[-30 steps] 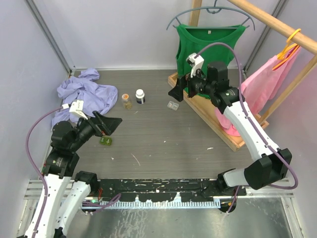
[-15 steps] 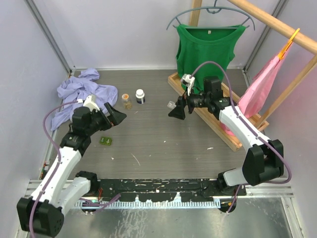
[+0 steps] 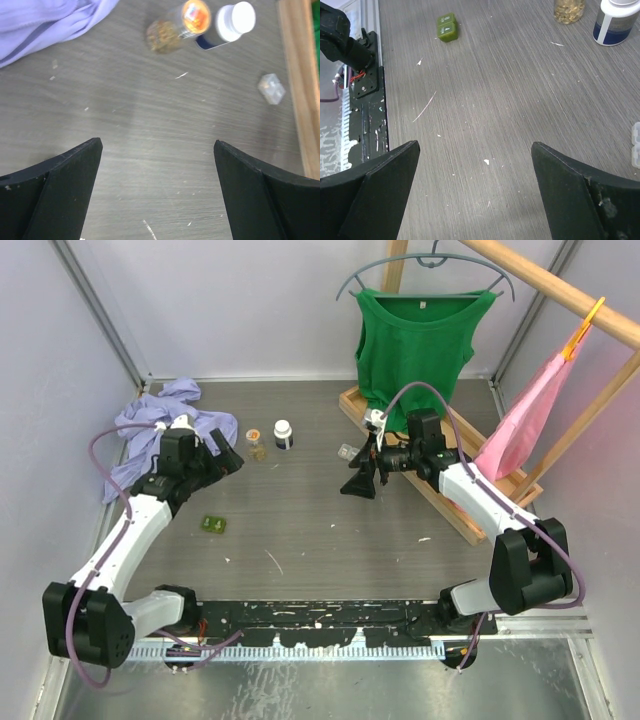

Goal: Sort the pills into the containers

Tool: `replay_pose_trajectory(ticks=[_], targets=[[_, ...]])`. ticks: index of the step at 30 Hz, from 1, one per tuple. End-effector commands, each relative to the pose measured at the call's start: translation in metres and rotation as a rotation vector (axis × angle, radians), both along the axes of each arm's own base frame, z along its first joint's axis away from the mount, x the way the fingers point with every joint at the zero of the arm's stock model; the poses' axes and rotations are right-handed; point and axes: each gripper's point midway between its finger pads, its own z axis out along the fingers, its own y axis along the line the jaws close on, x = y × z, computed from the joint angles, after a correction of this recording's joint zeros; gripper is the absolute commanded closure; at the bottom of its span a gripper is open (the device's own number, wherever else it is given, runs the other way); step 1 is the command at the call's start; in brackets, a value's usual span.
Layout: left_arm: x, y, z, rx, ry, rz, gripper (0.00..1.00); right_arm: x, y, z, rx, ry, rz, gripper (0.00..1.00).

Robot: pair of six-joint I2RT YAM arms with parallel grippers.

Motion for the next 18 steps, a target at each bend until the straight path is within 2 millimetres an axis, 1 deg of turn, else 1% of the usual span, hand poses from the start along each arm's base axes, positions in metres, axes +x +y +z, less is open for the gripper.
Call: replay_pose_trajectory(ticks=[1,2,3,5,7,8,10,12,13,15,18], targets=[[-0.034,0.034,-0.017,0.098,0.093,0.146,0.11,0.001,0.002,0.018,0.028,-0.095,0.043,0.0],[-0.042,0.041,-0.024,0.111,0.105,0.181,0.19,0.002,0.002,0.017,0.025,-0.092,0.044,0.0],[-0.05,0.047,-0.033,0.118,0.119,0.214,0.22,0.001,0.003,0.017,0.024,-0.087,0.046,0.0],[-0.059,0.055,-0.047,0.113,0.126,0.262,0.24,0.002,0.003,0.015,0.021,-0.075,0.048,0.0],[-0.062,0.061,-0.059,0.105,0.138,0.298,0.25,0.001,0.003,0.014,0.021,-0.059,0.054,0.0],[-0.061,0.063,-0.065,0.092,0.145,0.306,0.26,0.001,0.003,0.014,0.021,-0.057,0.056,0.0],[-0.057,0.07,-0.075,0.064,0.163,0.328,0.32,0.0,0.003,0.013,0.021,-0.05,0.057,0.0],[-0.052,0.079,-0.086,0.031,0.19,0.352,0.42,-0.001,0.003,0.013,0.022,-0.052,0.058,0.0],[-0.049,0.079,-0.089,0.008,0.193,0.344,0.48,-0.001,0.003,0.012,0.021,-0.053,0.059,0.0],[-0.046,0.08,-0.1,-0.02,0.219,0.346,0.51,-0.001,0.003,0.013,0.02,-0.055,0.06,0.0],[-0.044,0.078,-0.109,-0.032,0.241,0.333,0.55,-0.001,0.003,0.012,0.018,-0.053,0.06,0.0]])
